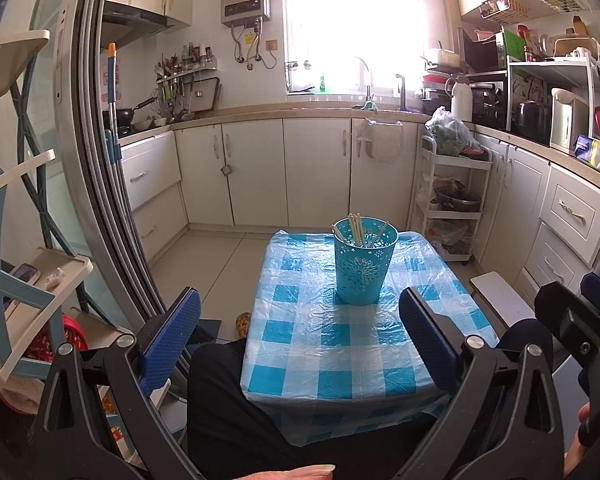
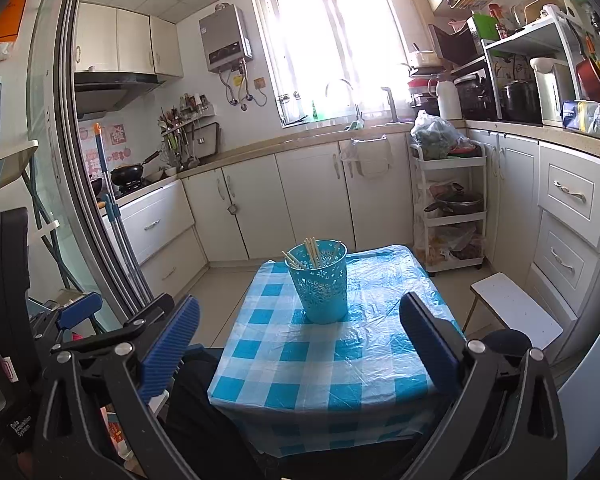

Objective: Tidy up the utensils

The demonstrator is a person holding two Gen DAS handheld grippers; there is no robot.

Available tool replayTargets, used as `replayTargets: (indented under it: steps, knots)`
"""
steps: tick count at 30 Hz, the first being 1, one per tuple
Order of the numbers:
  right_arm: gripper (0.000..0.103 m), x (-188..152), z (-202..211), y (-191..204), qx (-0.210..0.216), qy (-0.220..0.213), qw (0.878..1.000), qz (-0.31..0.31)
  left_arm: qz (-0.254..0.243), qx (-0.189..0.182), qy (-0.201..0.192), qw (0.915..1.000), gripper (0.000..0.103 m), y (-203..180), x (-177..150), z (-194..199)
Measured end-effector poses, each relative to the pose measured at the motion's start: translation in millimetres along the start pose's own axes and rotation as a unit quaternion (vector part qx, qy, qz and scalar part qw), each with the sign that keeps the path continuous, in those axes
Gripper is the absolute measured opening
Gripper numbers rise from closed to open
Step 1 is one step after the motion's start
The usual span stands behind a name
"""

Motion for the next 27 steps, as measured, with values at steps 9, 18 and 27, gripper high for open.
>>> replayTargets:
  steps: [9,18,27]
  knots:
    - [0.096,-2.6,-0.3,0.6,0.001,0.003,1.000,0.001,0.003,0.000,0.004,1.0000,0.095,-2.1,-7.1,0.0]
    - [0.096,-3.9,-0.8,-3.4,0.002,0.009,1.000,0.004,0.012,-0.005,0.001,0.9999,0.095,2.0,-7.2,-1.0]
    - [0.096,-4.0,-3.6,-8.9,0.001,0.015,1.000,0.003,0.009,-0.005,0.002,0.9999,0.095,3.7,-7.2,-3.7]
Point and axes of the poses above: each gripper's, at about its wrist camera, not at the fingertips, and z roughly against the way its jaws point, y to its left, x to its top, the point moved 2 cm from there along -z, roughly the way its jaws point, and after that the axes turned 3 degrees about -x, right-handed, at the moved point
